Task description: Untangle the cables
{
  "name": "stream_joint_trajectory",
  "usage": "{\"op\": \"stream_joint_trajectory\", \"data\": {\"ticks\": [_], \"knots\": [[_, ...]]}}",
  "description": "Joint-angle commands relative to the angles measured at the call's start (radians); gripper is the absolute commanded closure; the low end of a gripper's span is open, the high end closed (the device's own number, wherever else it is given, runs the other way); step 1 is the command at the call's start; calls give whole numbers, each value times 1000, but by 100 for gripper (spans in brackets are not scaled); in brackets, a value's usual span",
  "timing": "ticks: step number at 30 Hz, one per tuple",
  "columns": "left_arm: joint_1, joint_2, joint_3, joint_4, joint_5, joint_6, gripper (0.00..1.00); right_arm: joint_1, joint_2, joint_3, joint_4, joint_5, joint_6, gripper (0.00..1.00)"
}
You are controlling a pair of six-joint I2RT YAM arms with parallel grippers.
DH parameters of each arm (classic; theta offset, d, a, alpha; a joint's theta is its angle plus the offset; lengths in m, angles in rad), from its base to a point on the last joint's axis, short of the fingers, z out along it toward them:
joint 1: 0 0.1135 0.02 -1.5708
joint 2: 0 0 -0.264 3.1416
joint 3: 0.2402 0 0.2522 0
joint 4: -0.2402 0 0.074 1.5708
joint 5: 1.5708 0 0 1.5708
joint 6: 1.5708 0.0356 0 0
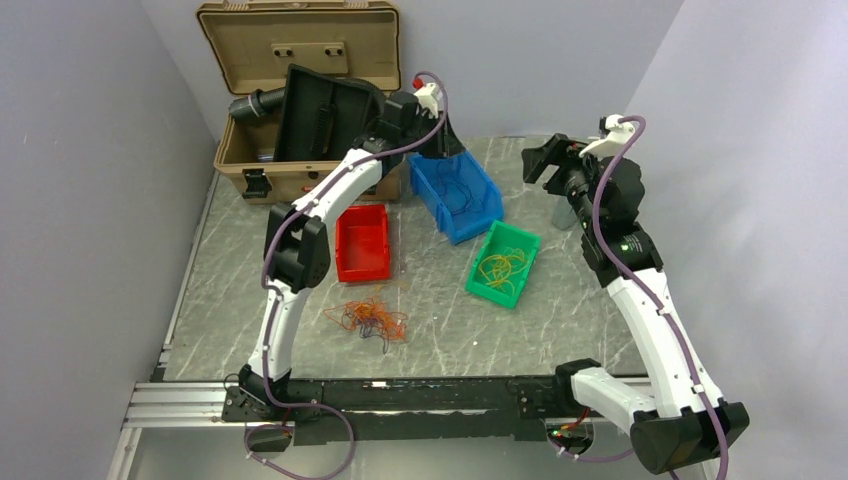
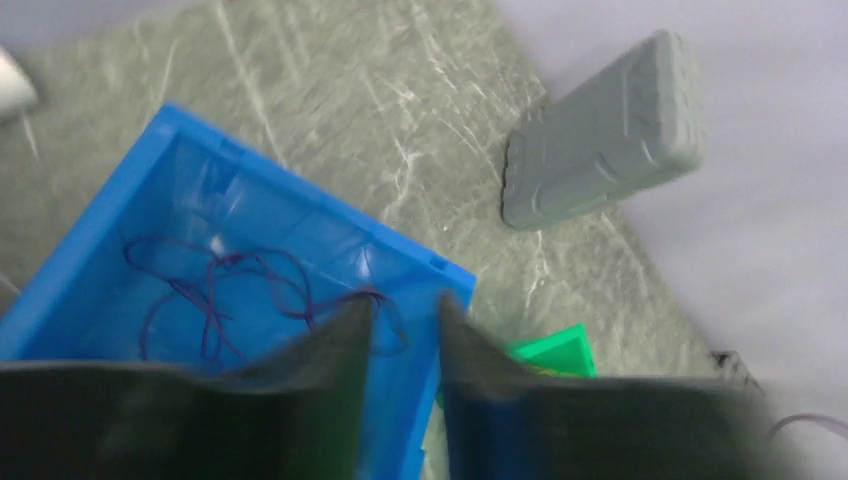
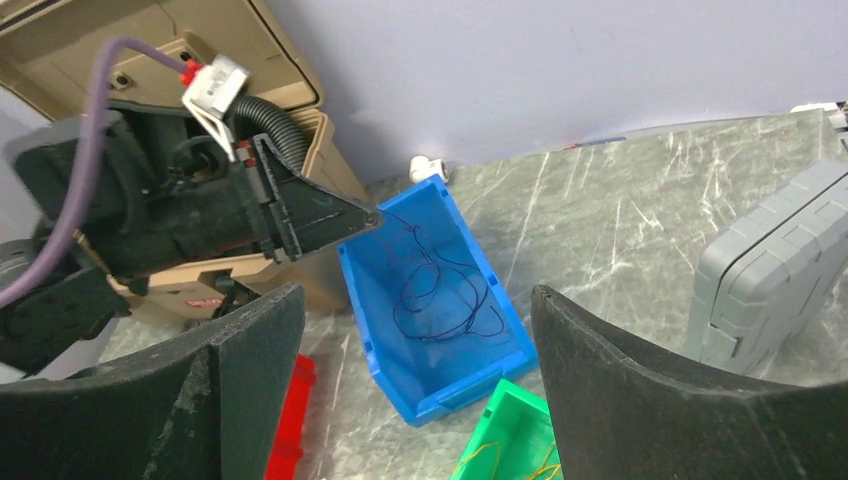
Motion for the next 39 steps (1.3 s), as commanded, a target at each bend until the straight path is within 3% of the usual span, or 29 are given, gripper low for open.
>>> {"op": "stream_joint_trajectory", "data": {"ticks": [1,3,5,10,13,17,22,26,33,39], "knots": [[22,23,77,-38,-28,-38,45,-3,-21,9,-28,2,31,15],[22,26,116,-113,-33,-21,23,-4,-25,3,-43,-5,37,15],[23,-4,108,-160,-43,-1,9,-4,-31,0,-69,-8,43,15],[22,-97,95,-349,-109,110,2,-4,-39,-17,-158,-25,63,15],[22,-237,-3,-417,-139,170,1,0,-55,-63,-180,-109,71,15],[7,-559,-395,-332,-178,210,1,59,-90,-175,-147,-204,74,16],[0,-979,-882,-198,-247,191,1,259,-106,-317,-50,-214,97,18],[1,-1219,-1148,-204,-309,180,1,433,-53,-409,60,-202,156,22],[1,-1465,-1487,-160,-316,99,6,678,131,-416,217,-112,180,26],[1,-1498,-1589,-128,-306,59,21,801,305,-370,301,-77,186,31]]}}
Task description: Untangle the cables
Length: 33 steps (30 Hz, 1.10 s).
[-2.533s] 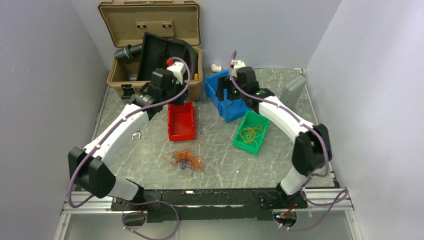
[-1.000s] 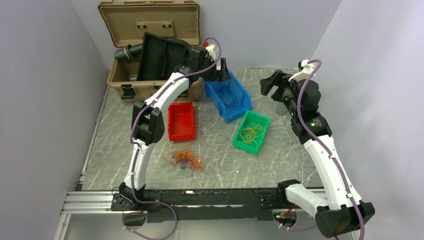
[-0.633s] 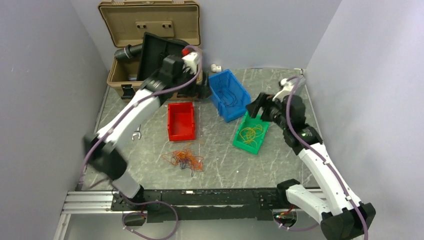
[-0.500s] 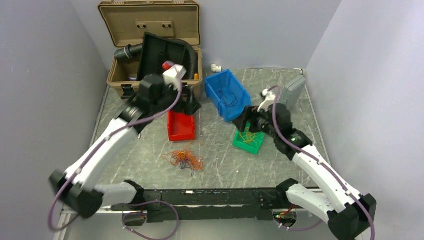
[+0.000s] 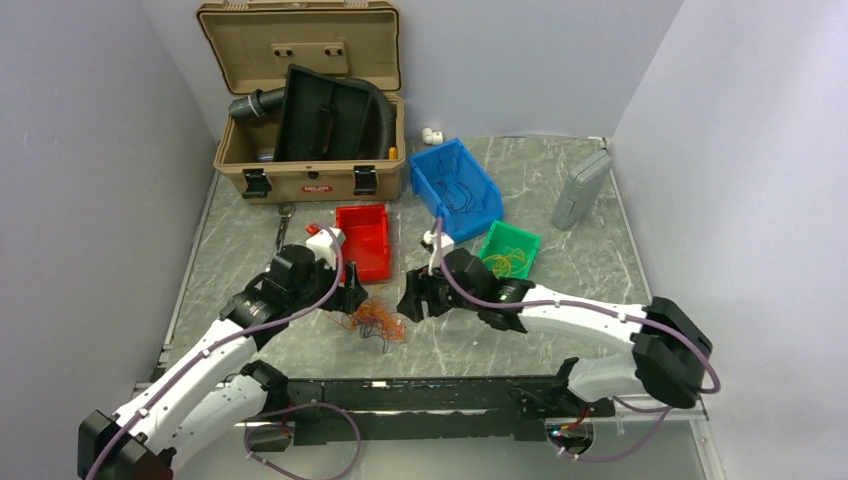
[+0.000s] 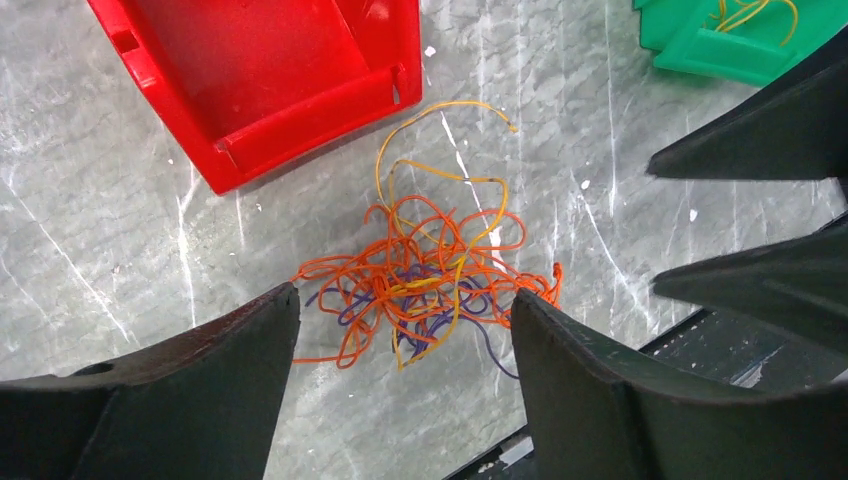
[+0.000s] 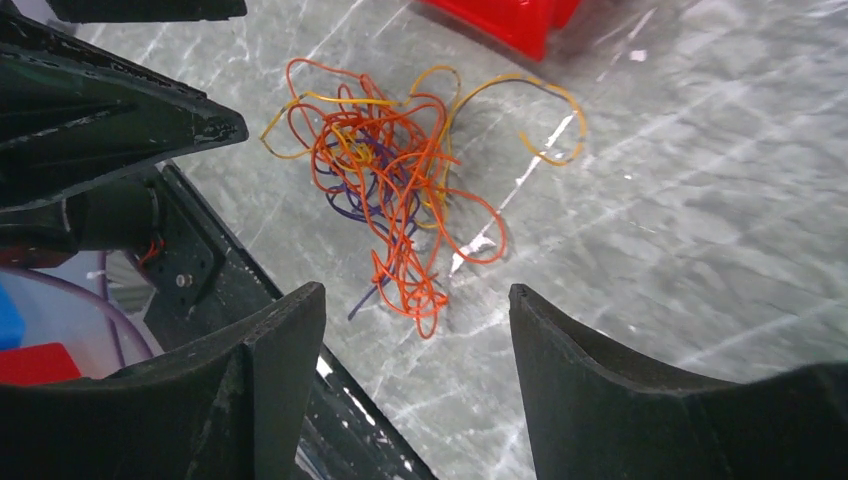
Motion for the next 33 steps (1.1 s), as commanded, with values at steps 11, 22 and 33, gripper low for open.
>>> {"op": "stream_joint_trajectory", "data": {"ticks": [11,22,33], "knots": [[2,32,-98,189,55,-88,39,139,310,125,291,90,33,46],[2,9,-158,218,67,-124,87,147,274,127,214,198,52,100],[2,-36,-165,177,15,-136,100,145,-169,136,-26,358,33,100]]}}
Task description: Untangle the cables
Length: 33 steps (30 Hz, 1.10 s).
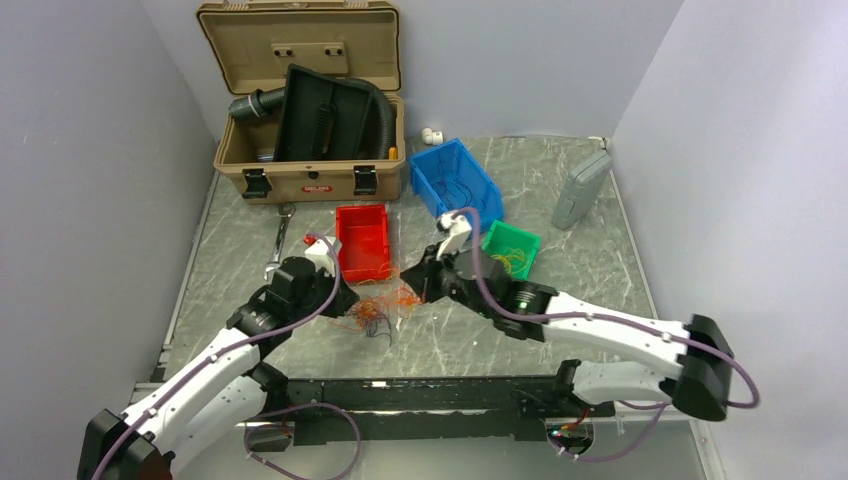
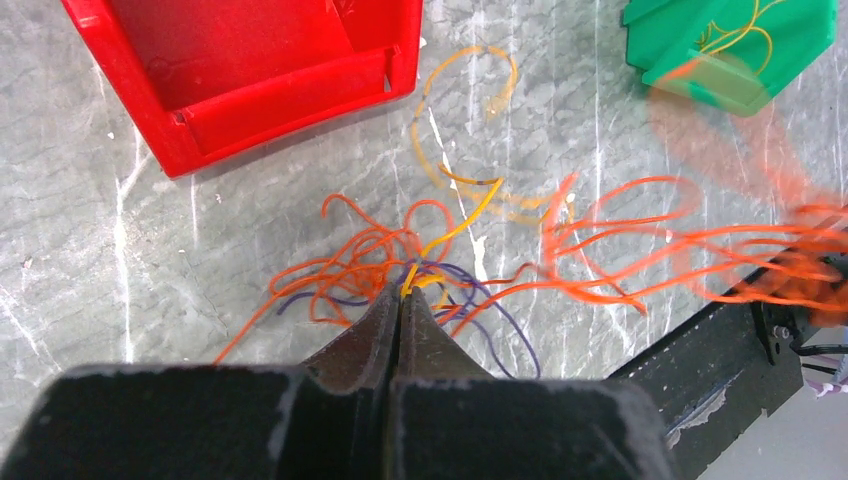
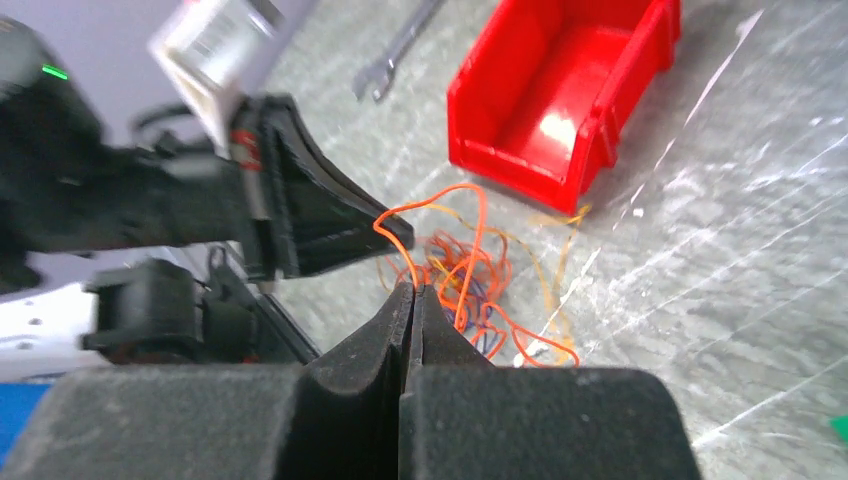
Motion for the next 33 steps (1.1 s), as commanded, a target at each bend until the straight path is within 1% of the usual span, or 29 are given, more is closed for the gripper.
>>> {"op": "stream_joint_trajectory", "data": {"ticks": [1,5,10,11,12,13,14,15,16,18,20,22,24,27,29,31,33], "knots": [[2,3,-3,13,-9,-8,100,3,-151,61,-127,104,-21,100],[2,15,-13,22,3,-11,99,4,-234,149,-218,145,-60,100],[2,21,-20,22,5,-10,98,4,-295,264,-298,198,-117,100],[2,25,-20,18,2,-10,96,3,-308,285,-315,220,-133,100],[2,31,-19,16,2,-7,92,3,-316,303,-323,228,-147,100],[2,38,-15,12,4,-6,78,4,-323,317,-328,234,-161,100],[2,44,-8,3,7,-5,59,3,-324,334,-334,234,-171,100],[2,45,4,-4,14,-4,48,3,-321,350,-341,227,-178,100],[-1,34,14,-8,21,-5,38,3,-315,364,-349,216,-183,100],[-13,-7,31,-9,18,-7,25,3,-296,392,-368,203,-184,100],[-25,-55,55,-12,4,-3,16,3,-283,409,-378,195,-182,100],[-26,-89,87,-21,2,6,13,3,-274,416,-382,194,-179,100],[-27,-112,117,-5,29,24,12,3,-267,419,-385,192,-177,100],[-32,-133,135,63,87,37,12,3,-265,419,-376,181,-172,100],[-38,-141,119,157,172,64,13,3,-262,424,-371,175,-169,100],[-45,-132,83,291,265,74,12,3,-260,432,-362,167,-168,100],[-56,-99,48,404,313,62,13,3,-254,440,-356,162,-167,100]]}}
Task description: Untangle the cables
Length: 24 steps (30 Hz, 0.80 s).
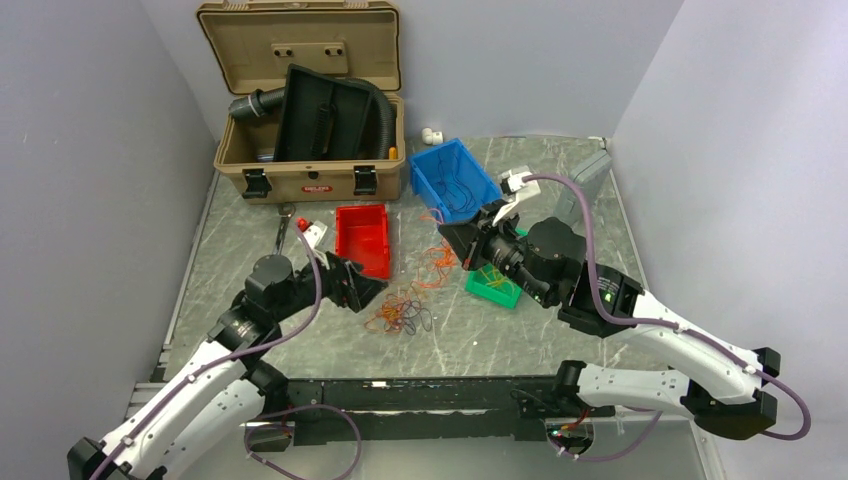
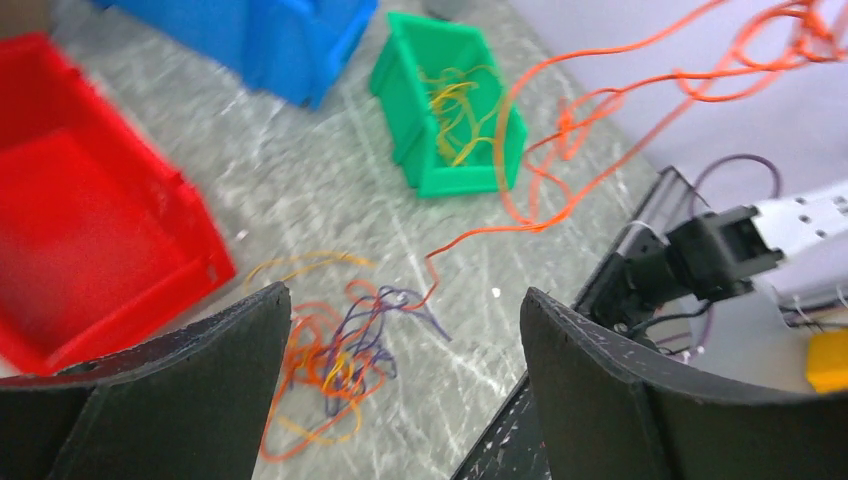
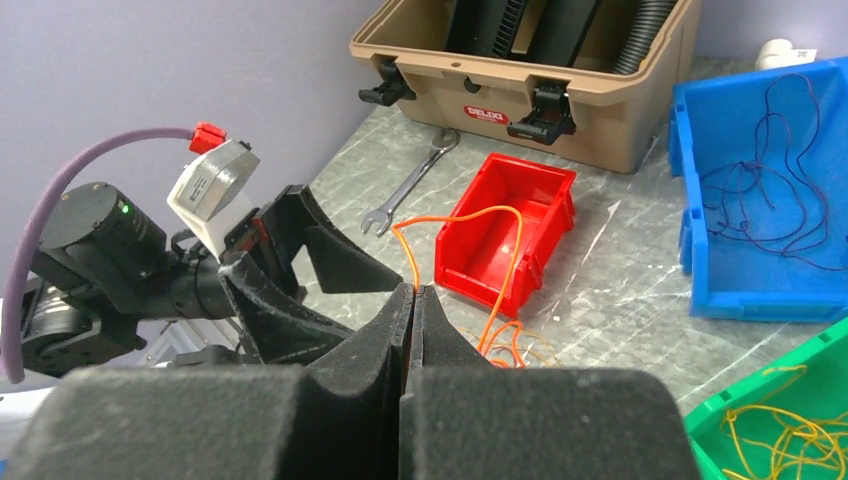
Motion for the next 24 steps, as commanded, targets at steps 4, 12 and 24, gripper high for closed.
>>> {"op": "stream_joint_trajectory", "data": {"ticks": [4,12,24], "knots": [[-78,122,-99,420,156,54,13,4,8,76,39,-24,-2,100],[-192,351,-94,621,101,162,16,3,5,83,72,-14,42,100],[-208,550,-129,640,-108,-52,100,1,-102,117,-38,272,41,100]]}}
